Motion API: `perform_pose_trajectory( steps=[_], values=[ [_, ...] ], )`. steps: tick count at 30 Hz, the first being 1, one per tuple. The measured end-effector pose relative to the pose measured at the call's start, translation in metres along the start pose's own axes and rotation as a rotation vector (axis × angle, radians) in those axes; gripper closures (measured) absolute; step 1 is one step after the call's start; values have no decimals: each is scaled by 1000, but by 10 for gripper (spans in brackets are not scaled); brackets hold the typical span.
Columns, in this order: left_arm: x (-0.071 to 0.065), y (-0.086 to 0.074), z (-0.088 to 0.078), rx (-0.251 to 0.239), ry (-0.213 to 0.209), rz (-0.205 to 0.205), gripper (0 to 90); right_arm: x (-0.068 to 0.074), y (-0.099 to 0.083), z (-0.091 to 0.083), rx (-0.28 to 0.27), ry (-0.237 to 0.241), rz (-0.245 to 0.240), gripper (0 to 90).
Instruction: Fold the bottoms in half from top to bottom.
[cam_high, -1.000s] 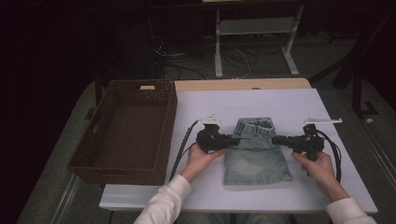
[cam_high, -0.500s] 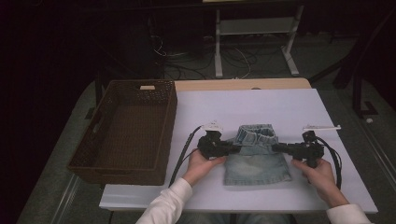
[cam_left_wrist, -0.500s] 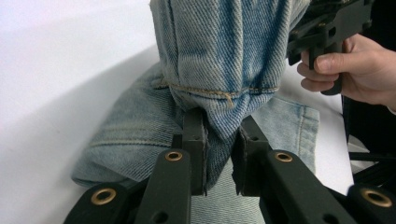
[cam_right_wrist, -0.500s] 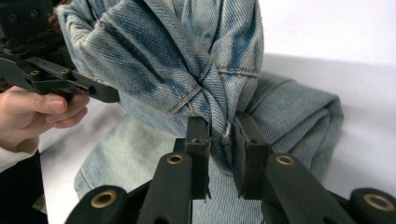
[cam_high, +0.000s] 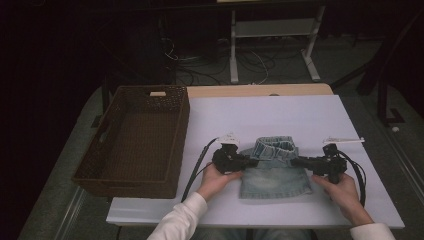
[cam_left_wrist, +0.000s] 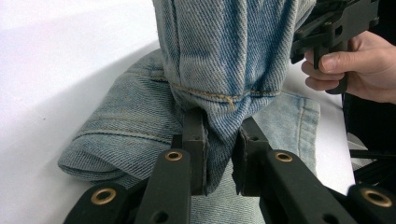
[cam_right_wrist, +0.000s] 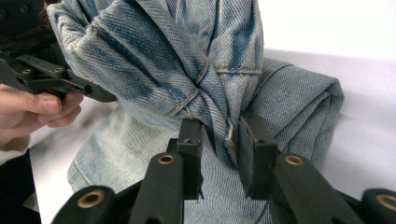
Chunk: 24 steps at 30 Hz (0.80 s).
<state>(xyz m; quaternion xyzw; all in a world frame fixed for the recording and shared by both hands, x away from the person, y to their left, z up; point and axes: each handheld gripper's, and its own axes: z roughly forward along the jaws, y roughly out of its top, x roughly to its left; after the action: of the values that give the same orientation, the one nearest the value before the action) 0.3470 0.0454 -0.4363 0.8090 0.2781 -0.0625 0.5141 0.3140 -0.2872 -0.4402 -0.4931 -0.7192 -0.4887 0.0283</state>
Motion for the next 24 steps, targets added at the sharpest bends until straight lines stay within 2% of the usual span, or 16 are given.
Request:
perform_pose_trajectory(
  steps=[3,6,9,13,16,22,24],
  values=[
    [0,0,0,-1,-1,-1,767,1,0,-1,-7,1,16,618],
    [0,0,0,-1,-2,-2,767,6,3,-5,1,-7,-9,510],
    [1,0,0,-1,-6,-3,767,8,5,-10,16,-18,-24,449],
    [1,-1,1,-1,-8,-4,767,10,9,-15,32,-2,-29,400],
    [0,-2,1,0,-7,-3,767,15,12,-22,13,24,-45,388],
    [1,-3,2,-2,-10,-5,767,21,25,-33,-20,45,-87,347],
    [1,-3,2,-3,-11,-6,767,22,29,-37,-35,60,-87,341]
  ],
)
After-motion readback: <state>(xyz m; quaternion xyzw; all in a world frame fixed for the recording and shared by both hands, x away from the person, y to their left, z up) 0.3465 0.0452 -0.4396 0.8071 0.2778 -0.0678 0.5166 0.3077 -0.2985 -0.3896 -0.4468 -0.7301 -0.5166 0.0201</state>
